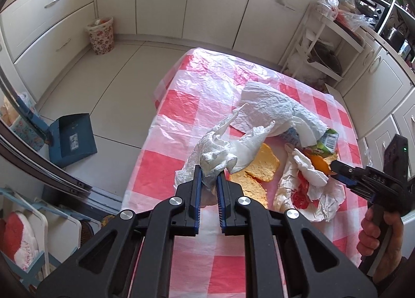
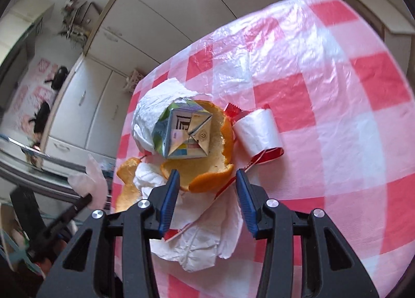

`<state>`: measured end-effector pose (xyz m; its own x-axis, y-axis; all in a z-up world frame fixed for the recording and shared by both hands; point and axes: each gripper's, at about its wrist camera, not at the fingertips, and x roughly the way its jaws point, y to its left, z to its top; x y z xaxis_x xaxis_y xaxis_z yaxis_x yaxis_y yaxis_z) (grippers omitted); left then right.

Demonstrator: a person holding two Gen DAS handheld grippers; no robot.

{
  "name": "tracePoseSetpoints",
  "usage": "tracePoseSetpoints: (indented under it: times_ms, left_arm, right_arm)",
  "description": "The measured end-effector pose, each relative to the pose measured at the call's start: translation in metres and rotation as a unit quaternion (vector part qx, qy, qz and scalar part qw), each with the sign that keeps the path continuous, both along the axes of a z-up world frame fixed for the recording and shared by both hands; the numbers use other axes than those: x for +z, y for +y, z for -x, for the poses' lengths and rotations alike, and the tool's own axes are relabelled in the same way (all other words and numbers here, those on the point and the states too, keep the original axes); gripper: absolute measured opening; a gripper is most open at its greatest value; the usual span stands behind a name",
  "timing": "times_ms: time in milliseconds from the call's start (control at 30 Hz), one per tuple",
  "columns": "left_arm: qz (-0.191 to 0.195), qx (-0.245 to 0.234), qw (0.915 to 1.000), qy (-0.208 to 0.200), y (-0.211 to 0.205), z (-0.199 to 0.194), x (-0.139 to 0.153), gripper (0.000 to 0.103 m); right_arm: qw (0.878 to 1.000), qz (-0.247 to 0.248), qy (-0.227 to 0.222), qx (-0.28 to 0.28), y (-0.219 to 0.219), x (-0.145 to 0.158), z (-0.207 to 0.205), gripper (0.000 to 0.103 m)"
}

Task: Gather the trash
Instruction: 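Grasp a white tissue with the left gripper while the right gripper grasps an orange peel half, then drop the peel into the yellow bucket with the right gripper while the left drops the tissue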

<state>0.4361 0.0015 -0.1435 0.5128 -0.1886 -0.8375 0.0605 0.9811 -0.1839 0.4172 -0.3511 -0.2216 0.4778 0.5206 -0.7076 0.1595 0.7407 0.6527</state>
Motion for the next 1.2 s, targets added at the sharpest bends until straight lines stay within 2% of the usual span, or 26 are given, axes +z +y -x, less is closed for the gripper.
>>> tracePoseSetpoints:
  times_ms: [67, 167, 300, 600, 700, 800, 867, 900, 967, 1000, 1033, 1100, 1200]
  left_arm:
    - [0.001, -0.004, 1.0, -0.002, -0.002, 0.001, 0.001, 0.011]
    - [0.002, -0.006, 1.0, -0.001, -0.003, 0.0, 0.001, 0.011]
    - [0.011, -0.004, 0.9999, -0.004, -0.002, 0.001, 0.002, 0.011]
    - [0.026, -0.035, 0.9984, -0.035, -0.019, 0.013, 0.011, 0.011]
    - [0.02, -0.045, 0.998, -0.039, -0.031, 0.015, 0.012, 0.011]
    - [0.018, -0.052, 0.9978, -0.037, -0.041, 0.016, 0.01, 0.011]
    - [0.016, -0.056, 0.9976, -0.038, -0.046, 0.016, 0.01, 0.011]
    - [0.015, -0.057, 0.9975, -0.038, -0.047, 0.016, 0.009, 0.011]
    - [0.013, -0.061, 0.9973, -0.038, -0.051, 0.016, 0.009, 0.011]
    - [0.013, -0.062, 0.9972, -0.039, -0.053, 0.017, 0.009, 0.011]
    - [0.014, -0.063, 0.9971, -0.04, -0.054, 0.017, 0.009, 0.011]
    - [0.016, -0.064, 0.9969, -0.044, -0.056, 0.017, 0.011, 0.011]
    - [0.019, -0.066, 0.9961, -0.054, -0.062, 0.019, 0.016, 0.011]
  right_arm:
    - [1.0, -0.014, 0.004, -0.008, 0.002, -0.004, -0.002, 0.031]
    - [1.0, -0.021, 0.004, -0.016, 0.0, -0.004, -0.001, 0.022]
    - [1.0, -0.009, -0.015, -0.025, -0.009, 0.006, 0.009, 0.016]
    - [0.989, 0.105, -0.101, -0.041, -0.035, 0.045, 0.039, 0.01]
    - [0.973, 0.183, -0.138, -0.04, -0.03, 0.059, 0.049, 0.008]
    - [0.958, 0.197, -0.207, -0.007, -0.017, 0.082, 0.065, 0.008]
    - [0.934, 0.282, -0.22, 0.009, -0.002, 0.089, 0.071, 0.007]
    - [0.932, 0.291, -0.216, 0.008, -0.001, 0.087, 0.071, 0.007]
    - [0.945, 0.253, -0.208, 0.003, -0.012, 0.084, 0.07, 0.007]
    - [0.947, 0.239, -0.213, 0.001, -0.017, 0.085, 0.071, 0.007]
    - [0.947, 0.226, -0.228, 0.0, -0.021, 0.09, 0.075, 0.007]
    - [0.941, 0.231, -0.246, -0.005, -0.027, 0.1, 0.084, 0.007]
    - [0.941, 0.227, -0.25, -0.015, -0.038, 0.104, 0.09, 0.006]
